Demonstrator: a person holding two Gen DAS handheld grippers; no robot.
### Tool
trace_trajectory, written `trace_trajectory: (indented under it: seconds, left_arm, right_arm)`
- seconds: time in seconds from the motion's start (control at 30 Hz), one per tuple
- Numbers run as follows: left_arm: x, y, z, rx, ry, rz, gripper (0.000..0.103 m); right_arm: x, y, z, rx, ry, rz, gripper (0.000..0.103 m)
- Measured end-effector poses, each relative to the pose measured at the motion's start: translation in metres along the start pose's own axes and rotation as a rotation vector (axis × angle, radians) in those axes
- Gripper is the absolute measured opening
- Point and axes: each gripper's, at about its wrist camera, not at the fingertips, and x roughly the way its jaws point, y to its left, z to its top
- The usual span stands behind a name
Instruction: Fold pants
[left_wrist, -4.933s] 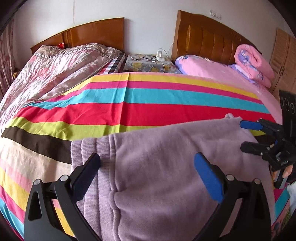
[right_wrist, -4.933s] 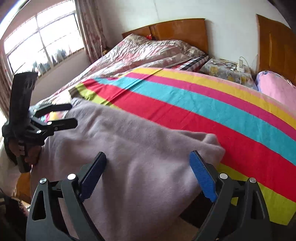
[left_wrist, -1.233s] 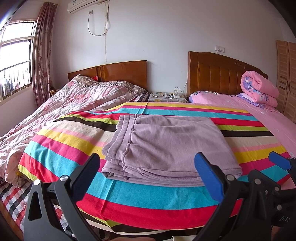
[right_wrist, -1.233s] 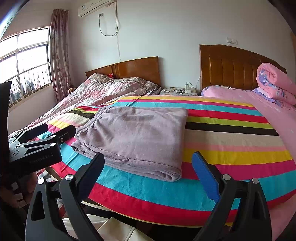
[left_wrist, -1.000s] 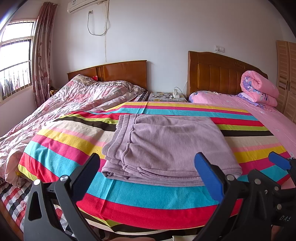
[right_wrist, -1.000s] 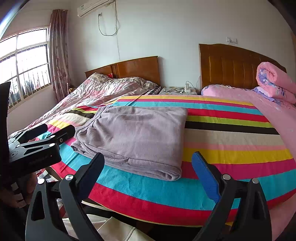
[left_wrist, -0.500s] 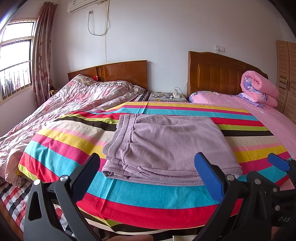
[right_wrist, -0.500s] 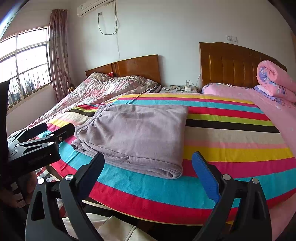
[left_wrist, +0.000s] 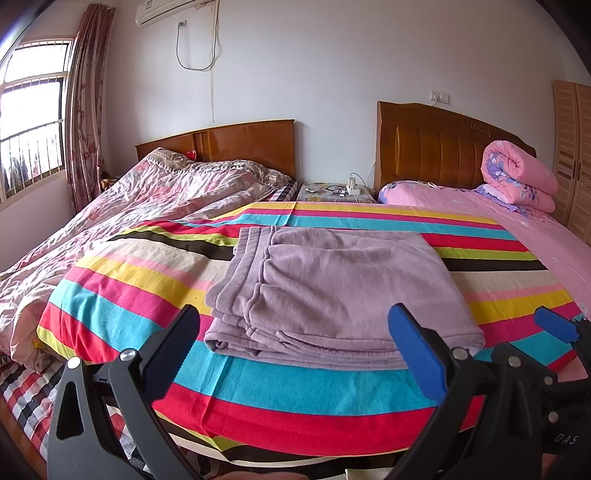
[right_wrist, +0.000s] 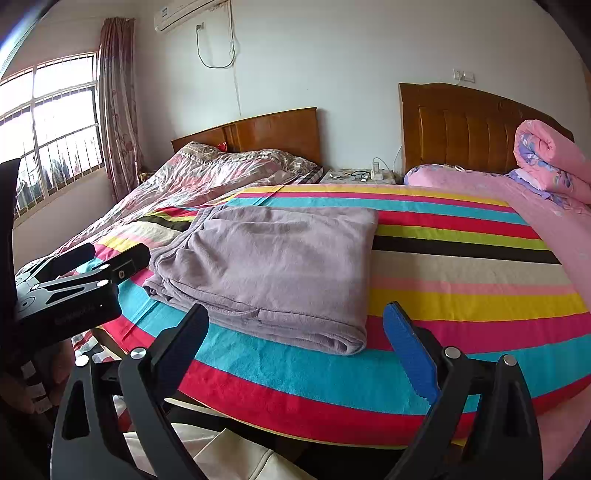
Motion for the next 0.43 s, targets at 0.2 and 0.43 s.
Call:
trace_trajectory:
  seconds: [0.2,0.43]
  left_arm:
    - [0.0017,0.0042,-0.0019,-0.025,0.007,0.01,0.102]
    - [0.0031,0.0018,-0.0024,-0.011,0.019,-0.001,0.102]
  right_arm:
    - [0.0007,-0.0004,-0.0004,-0.001,0.002,0.002,0.092]
    - [0.0007,0.0001,-0.0004,0.0,0.003,0.001,0.092]
